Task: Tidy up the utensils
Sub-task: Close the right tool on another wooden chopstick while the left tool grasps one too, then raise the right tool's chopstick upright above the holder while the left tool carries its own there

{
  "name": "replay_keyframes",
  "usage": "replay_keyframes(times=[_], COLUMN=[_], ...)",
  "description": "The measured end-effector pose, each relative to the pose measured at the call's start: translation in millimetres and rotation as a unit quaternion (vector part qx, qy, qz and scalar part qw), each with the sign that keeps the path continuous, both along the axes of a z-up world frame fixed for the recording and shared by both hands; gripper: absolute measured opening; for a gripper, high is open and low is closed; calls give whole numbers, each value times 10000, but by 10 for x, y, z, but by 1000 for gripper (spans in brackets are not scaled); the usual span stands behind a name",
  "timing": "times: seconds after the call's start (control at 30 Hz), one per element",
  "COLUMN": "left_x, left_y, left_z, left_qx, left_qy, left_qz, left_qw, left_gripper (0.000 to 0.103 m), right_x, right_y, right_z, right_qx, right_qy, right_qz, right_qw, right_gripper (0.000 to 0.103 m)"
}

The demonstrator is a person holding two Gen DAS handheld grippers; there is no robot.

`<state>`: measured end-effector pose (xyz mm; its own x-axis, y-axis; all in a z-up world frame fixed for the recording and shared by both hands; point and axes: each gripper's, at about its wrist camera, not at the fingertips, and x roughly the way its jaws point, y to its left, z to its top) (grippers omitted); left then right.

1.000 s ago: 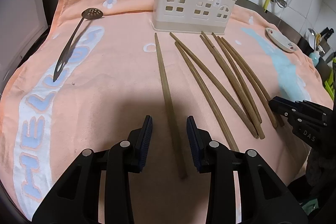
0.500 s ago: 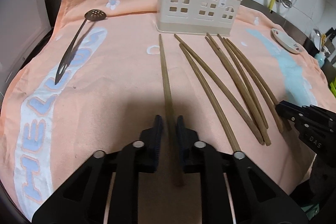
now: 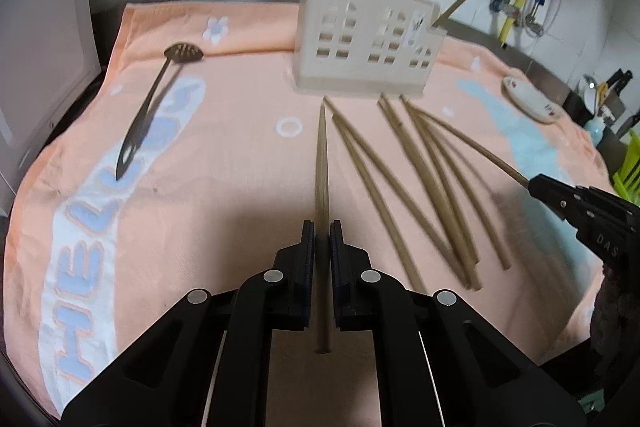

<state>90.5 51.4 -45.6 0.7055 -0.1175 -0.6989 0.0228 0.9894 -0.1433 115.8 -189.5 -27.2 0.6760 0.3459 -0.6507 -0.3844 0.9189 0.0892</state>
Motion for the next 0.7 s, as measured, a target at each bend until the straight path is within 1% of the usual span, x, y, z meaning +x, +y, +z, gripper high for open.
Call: replay_keyframes(times=[0.1, 0.3, 0.7], left_x=[-24, -41, 92], left_y=[10, 14, 5], left_z=[142, 430, 867], left_qx=[-58, -111, -58], left_qy=[-193, -572, -1058], left_qz=[-31, -107, -294], left_qw=[9998, 9982, 9939], left_gripper=[6, 6, 6], right_x=[31, 129, 301], right_y=[-26, -39, 76], right_z=[207, 515, 953], right_qx=[70, 153, 142], right_qy=[-214, -500, -873], right_qz=[23, 107, 429], right_qw=[9997, 9986, 9952], right_gripper=[8, 7, 7])
